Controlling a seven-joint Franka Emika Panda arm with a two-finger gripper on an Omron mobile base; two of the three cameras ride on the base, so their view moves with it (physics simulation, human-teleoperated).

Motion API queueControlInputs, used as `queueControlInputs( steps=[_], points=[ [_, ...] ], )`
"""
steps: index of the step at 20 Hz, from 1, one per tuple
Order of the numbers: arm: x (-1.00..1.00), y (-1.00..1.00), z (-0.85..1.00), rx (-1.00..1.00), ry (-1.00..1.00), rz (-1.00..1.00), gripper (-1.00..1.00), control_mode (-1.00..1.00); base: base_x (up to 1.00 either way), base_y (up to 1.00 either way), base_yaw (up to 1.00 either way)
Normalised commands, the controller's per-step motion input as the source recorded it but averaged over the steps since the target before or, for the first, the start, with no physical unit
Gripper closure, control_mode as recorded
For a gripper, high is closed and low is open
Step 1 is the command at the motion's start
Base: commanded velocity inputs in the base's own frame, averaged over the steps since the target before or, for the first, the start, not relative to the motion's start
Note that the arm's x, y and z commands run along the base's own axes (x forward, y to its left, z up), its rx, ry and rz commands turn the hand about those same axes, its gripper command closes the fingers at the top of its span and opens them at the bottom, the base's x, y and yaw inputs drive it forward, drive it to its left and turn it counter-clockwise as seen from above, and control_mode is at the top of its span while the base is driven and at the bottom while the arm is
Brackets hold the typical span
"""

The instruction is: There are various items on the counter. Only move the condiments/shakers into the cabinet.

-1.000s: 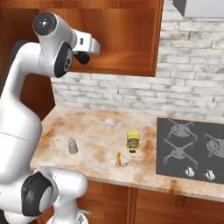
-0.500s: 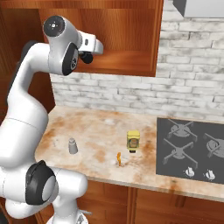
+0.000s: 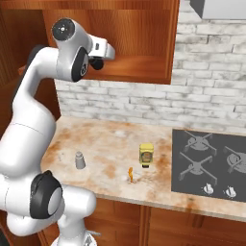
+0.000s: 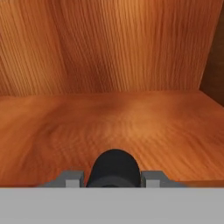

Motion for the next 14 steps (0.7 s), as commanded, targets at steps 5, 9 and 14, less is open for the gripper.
queueControlInputs(
  steps=[5,9,14],
  points=[
    [0.28,0.00,-0.09,0.02,0.06,0.00,1.00,-1.00,0.00,0.00,0.00],
    [0.38,0.00,-0.03,0.02,0.11,0.00,1.00,-1.00,0.00,0.00,0.00],
    [0.43,0.00,-0.03,0.01,0.06,0.00,1.00,-1.00,0.00,0.00,0.00]
  ],
)
